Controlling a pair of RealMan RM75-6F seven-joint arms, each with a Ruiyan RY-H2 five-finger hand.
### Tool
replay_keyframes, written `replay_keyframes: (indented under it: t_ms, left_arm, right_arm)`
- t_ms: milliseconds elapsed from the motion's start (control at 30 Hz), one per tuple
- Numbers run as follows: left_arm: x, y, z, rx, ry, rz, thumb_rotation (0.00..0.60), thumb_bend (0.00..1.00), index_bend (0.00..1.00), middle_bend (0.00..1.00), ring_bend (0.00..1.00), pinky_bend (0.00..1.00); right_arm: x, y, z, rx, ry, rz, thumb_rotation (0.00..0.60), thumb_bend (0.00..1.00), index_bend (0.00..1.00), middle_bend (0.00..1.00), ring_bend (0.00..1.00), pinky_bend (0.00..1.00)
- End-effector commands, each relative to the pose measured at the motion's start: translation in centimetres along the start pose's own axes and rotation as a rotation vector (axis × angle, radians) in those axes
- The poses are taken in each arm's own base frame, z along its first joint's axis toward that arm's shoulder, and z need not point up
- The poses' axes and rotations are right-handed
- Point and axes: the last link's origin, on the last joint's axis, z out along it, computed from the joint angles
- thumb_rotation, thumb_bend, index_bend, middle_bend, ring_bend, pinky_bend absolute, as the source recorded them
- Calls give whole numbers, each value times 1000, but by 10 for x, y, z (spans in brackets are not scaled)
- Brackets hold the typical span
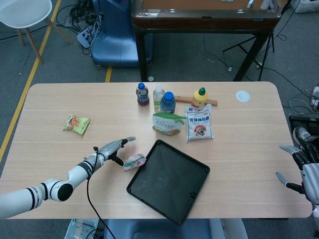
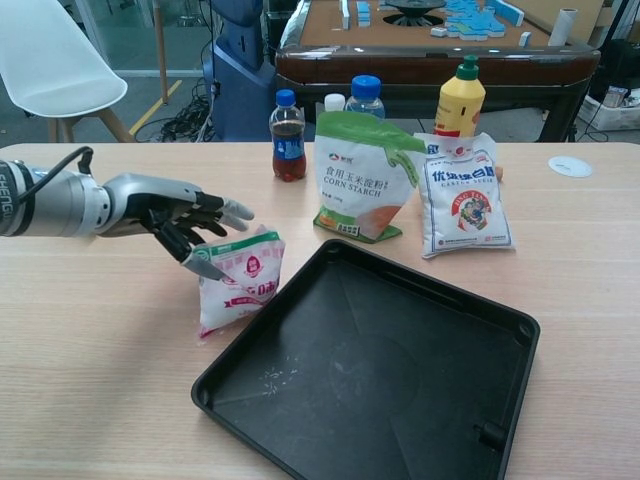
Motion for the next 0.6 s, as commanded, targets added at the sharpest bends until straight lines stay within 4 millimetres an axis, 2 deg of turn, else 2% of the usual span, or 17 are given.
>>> replay_keyframes:
  t_ms: [33,233,600]
  left_arm:
    - [0,-1,-9,-5,6,-2,600,197,0,7,0,98]
    - [3,1,-23,-24,30,-7,600,197,0,5,0,98]
    - [21,-1,-54,-35,106,-25,600,197,0,5,0,98]
  right_arm:
    - [0,0,0,3,0,0,600,210,233,281,60,60]
    - [-1,-1,1,9,-1,3,600,211,233,281,61,60]
    - [0,-1,3,20,4,7,600,211,233,281,60,60]
